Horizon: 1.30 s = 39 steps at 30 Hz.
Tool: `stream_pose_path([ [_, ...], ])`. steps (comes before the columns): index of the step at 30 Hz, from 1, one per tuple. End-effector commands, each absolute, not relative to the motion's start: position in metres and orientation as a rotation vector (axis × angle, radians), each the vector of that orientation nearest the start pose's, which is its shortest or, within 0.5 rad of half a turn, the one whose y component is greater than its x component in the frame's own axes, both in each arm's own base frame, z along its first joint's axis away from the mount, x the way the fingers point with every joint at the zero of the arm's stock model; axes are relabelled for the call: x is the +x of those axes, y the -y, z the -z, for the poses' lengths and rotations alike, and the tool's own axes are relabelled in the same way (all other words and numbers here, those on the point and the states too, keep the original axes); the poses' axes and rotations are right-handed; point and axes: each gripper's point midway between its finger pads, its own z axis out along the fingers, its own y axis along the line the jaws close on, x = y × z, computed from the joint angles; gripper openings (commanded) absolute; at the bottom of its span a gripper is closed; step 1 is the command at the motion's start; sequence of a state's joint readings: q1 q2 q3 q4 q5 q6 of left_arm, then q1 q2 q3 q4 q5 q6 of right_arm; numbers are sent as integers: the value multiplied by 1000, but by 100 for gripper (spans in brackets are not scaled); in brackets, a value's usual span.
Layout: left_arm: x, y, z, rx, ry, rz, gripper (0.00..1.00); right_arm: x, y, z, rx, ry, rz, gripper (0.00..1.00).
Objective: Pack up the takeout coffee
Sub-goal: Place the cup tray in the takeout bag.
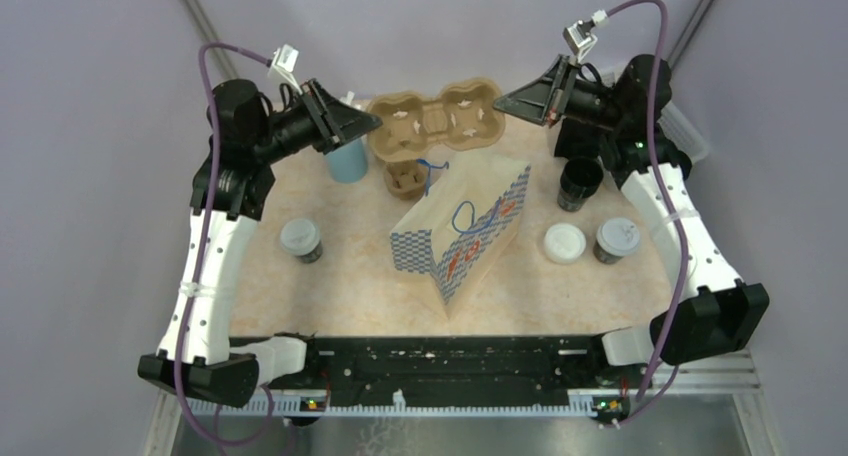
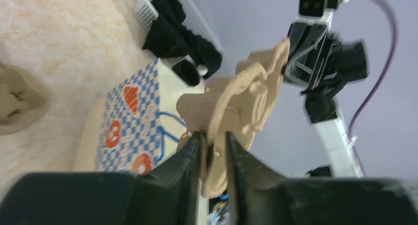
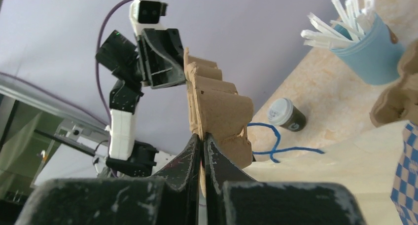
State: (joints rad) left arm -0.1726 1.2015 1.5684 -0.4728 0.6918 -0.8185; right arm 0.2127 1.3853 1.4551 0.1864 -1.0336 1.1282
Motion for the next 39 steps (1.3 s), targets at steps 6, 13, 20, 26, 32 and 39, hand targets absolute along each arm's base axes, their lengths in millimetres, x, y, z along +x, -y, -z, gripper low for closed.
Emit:
stream_pose_path([
  [6, 252, 186, -421, 195, -1982, 1229, 62, 283, -186, -468, -369, -1747, -1042, 0],
  [13, 232, 201, -381, 437, -2067, 1129, 67, 243, -153, -469, -545, -1779, -743, 0],
  [20, 230, 231, -349, 572, -2113, 1058, 77, 229, -147, -468, -582, -1824, -712, 0],
  [26, 245, 242, -322, 633, -2150, 1000, 67, 224, -154, -463, -605, -1848, -767, 0],
  [32, 262, 253, -296, 660, -2183, 952, 56, 230, -159, -455, -620, -1883, -777, 0],
  [39, 279, 256, -285, 681, -2205, 827, 30, 232, -162, -441, -624, -1942, -766, 0],
])
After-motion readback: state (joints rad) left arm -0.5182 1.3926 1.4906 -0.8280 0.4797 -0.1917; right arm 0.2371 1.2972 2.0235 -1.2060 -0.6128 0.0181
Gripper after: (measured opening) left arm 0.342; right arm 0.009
